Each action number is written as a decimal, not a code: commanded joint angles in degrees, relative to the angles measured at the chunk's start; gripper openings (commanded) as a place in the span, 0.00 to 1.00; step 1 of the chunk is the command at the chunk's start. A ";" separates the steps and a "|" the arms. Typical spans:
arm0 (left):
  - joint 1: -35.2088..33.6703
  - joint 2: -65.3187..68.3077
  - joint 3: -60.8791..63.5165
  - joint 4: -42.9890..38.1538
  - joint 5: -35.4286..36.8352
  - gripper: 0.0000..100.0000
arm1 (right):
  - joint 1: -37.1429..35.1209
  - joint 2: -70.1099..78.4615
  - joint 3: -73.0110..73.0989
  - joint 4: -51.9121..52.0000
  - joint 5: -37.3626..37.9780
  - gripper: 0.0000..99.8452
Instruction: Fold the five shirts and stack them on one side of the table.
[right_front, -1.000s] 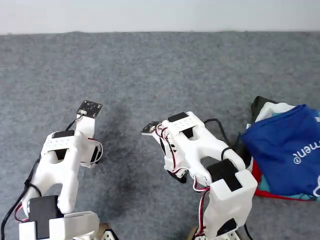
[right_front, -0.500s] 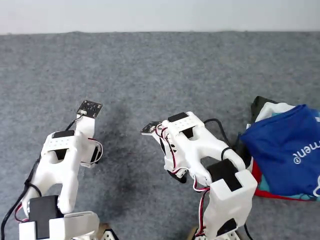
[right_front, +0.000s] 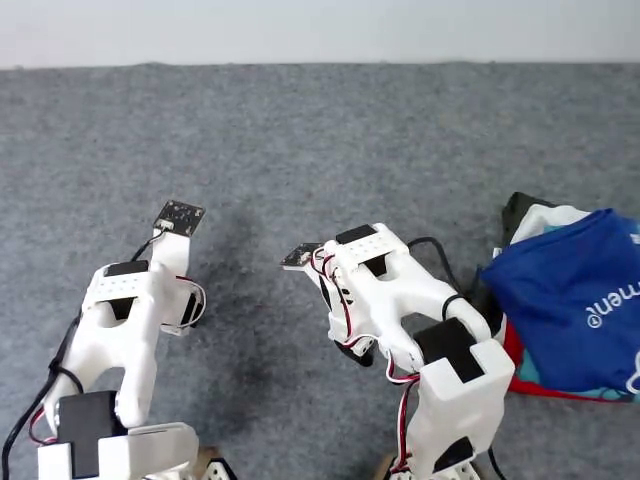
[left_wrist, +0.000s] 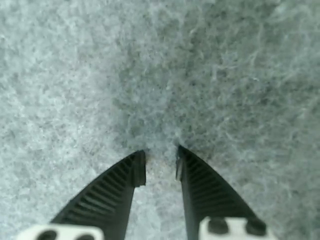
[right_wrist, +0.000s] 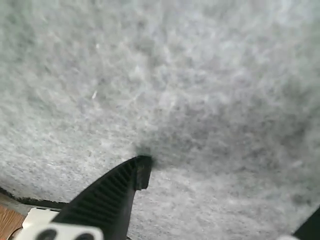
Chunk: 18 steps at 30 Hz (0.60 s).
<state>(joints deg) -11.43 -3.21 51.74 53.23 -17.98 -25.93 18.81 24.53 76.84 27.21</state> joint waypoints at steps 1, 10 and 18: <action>1.32 0.97 4.79 1.85 -0.62 0.14 | -0.13 1.63 1.49 -2.33 0.44 0.50; 1.32 0.97 4.79 1.85 -0.62 0.14 | -0.13 1.63 1.58 -3.21 0.44 0.50; 1.32 0.97 4.79 1.85 -0.62 0.14 | -0.13 1.63 1.49 -3.21 0.44 0.50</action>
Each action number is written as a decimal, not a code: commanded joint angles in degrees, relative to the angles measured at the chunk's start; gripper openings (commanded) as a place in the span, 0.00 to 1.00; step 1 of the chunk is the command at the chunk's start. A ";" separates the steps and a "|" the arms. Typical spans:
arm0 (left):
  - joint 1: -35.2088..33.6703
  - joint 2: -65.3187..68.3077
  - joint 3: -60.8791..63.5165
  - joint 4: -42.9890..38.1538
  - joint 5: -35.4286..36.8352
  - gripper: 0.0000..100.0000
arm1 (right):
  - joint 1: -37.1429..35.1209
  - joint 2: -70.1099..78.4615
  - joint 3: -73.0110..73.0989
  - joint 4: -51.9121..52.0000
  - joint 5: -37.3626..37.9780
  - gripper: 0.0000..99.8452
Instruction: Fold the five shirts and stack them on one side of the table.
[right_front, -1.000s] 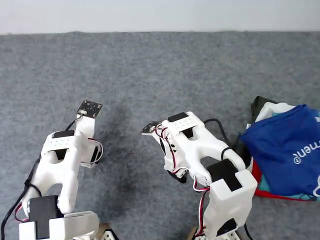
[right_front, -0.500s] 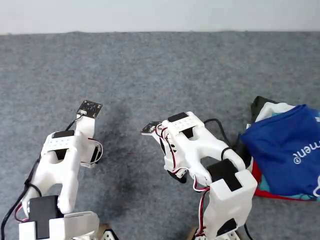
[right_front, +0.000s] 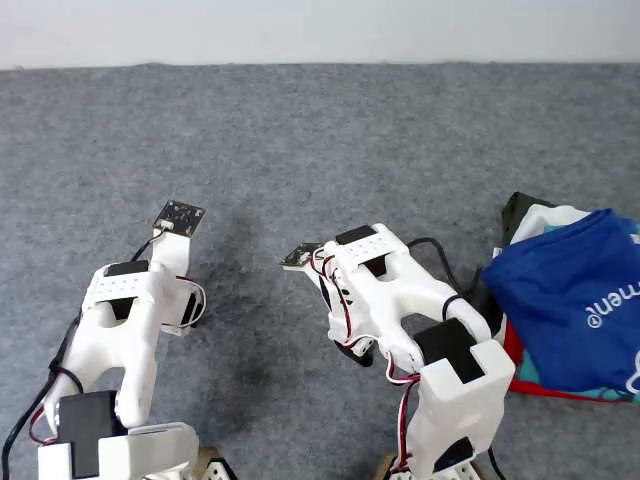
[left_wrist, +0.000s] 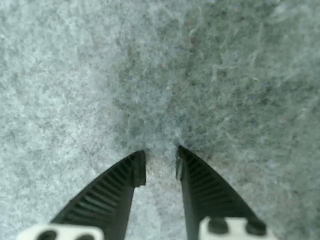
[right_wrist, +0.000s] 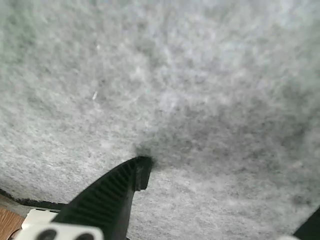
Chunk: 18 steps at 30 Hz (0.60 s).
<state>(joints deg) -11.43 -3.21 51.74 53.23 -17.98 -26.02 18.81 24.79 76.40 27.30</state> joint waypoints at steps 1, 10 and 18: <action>1.32 0.97 4.79 1.85 -0.62 0.14 | -0.04 1.63 1.23 -2.77 0.35 0.50; 1.32 0.97 4.79 1.85 -0.62 0.14 | -0.04 1.63 1.32 -3.38 0.35 0.50; 1.32 0.97 4.79 1.85 -0.62 0.14 | -0.04 1.54 1.32 -3.56 0.35 0.50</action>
<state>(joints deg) -11.43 -3.21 51.74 53.23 -17.98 -26.02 18.81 24.79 75.96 27.30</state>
